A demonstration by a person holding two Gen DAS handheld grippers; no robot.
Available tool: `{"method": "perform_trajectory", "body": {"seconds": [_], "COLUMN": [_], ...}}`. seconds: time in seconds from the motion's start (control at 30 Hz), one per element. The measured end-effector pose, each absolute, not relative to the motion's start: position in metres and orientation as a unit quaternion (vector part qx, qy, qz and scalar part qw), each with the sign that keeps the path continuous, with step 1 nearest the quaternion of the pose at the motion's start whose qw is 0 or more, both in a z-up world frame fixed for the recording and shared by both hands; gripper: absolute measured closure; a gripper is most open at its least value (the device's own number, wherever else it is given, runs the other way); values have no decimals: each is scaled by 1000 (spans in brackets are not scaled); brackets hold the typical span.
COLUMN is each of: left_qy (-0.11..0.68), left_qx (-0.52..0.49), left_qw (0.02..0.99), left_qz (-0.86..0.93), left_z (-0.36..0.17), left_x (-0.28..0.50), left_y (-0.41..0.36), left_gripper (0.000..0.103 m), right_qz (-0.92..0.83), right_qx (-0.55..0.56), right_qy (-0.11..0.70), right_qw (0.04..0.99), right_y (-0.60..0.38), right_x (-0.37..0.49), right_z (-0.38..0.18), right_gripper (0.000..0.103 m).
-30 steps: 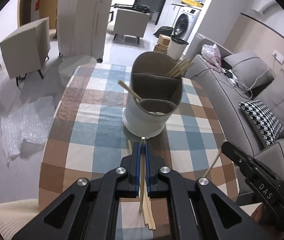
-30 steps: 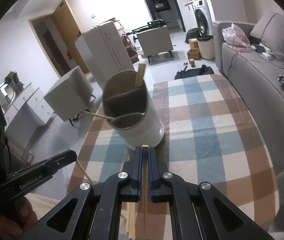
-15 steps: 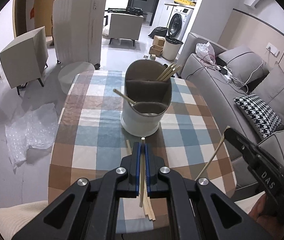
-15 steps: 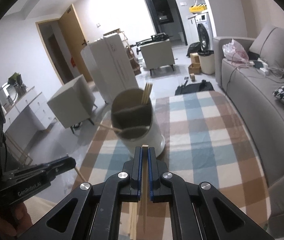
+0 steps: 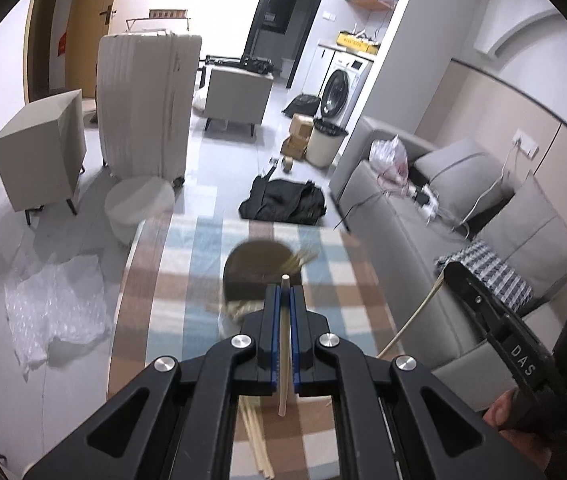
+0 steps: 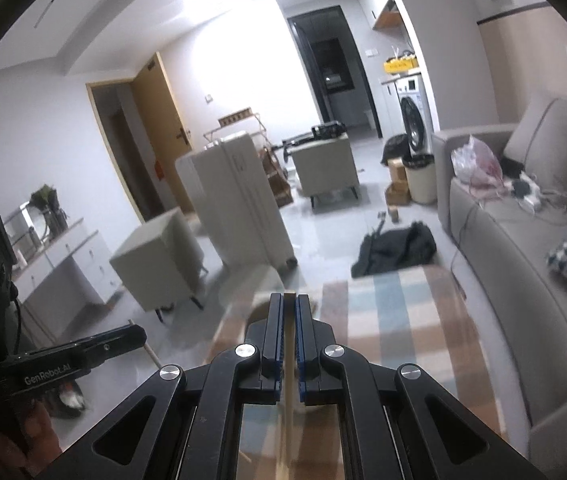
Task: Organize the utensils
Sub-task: 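Lift both held chopsticks up over the utensil holder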
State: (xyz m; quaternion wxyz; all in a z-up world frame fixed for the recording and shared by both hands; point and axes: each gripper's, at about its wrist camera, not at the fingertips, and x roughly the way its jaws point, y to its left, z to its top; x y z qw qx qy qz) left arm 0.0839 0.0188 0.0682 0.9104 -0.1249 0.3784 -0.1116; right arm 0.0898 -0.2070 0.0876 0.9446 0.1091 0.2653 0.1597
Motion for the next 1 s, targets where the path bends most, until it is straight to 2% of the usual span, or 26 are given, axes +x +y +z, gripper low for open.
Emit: {"method": "perform_trajectory", "body": {"seconds": [0.43,1.0], "left_qy": [329,363], "left_qx": [-121,-145], "left_qw": [930,915], "left_qz": [-110,-96], "left_z": [94,40], "left_x": [154,216], "left_y": [33,44], "left_gripper": [103,103], "right_qz": [178,162], "right_qx": [88,109], "right_qy": [229,247], "right_qw": [953,949], "right_y": [-177,-159], "right_x": [171,257], "right_z": [130,72], "right_gripper": [99,99]}}
